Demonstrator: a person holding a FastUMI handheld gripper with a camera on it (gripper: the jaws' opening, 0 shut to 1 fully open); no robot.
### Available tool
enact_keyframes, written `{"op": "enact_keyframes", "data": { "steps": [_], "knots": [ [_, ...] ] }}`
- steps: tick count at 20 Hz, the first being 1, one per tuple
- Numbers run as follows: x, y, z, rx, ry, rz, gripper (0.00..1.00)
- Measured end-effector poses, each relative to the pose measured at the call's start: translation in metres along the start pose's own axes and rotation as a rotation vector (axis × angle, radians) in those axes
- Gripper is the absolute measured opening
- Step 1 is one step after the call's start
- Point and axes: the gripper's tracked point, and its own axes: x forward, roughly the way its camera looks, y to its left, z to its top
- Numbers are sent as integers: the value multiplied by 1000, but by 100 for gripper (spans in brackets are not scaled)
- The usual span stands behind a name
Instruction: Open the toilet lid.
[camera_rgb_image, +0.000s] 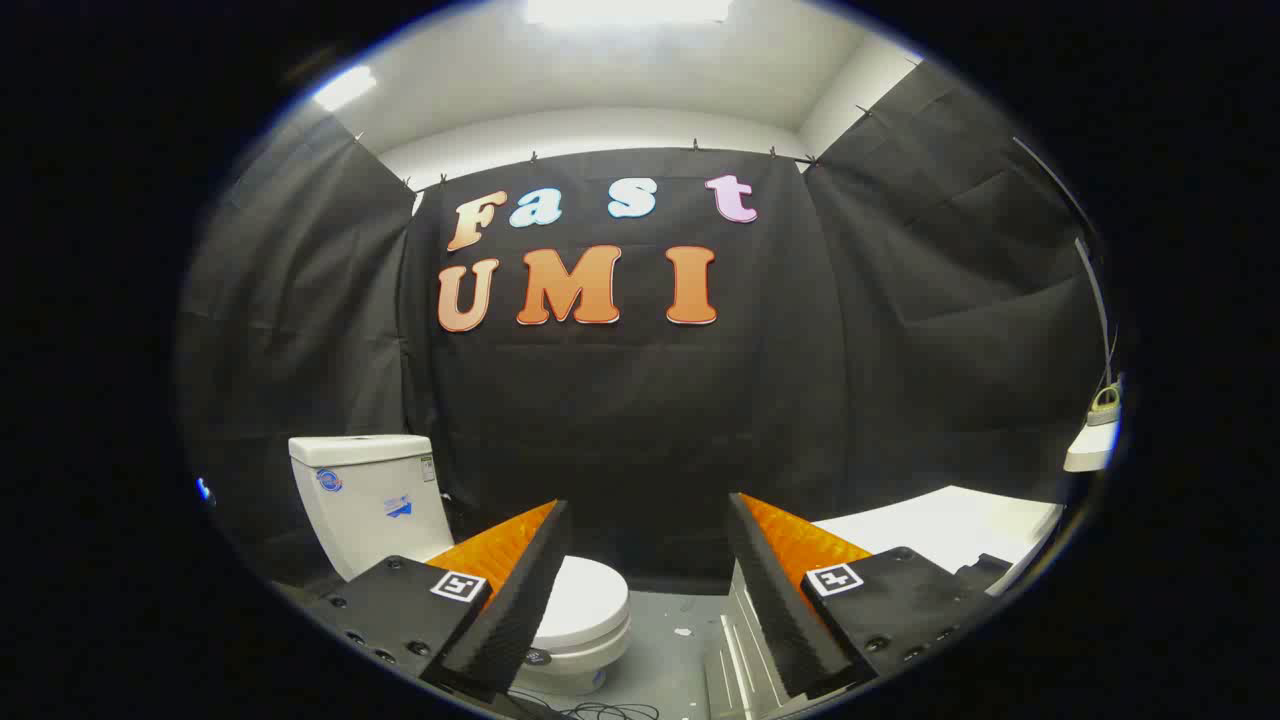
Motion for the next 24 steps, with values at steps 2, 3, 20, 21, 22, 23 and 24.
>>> {"op": "enact_keyframes", "data": {
  "steps": [2,3,20,21,22,23,24],
  "knots": [
    [1,-1,1,-1,-3,-2,100],
    [0,-1,0,0,-4,-1,100],
    [-2,1,2,-1,-9,7,100],
    [-2,0,3,-1,-9,6,100],
    [-2,-1,3,-1,-10,5,100],
    [-1,-1,4,0,-11,4,100],
    [-2,-1,4,1,-11,3,100]
  ]
}}
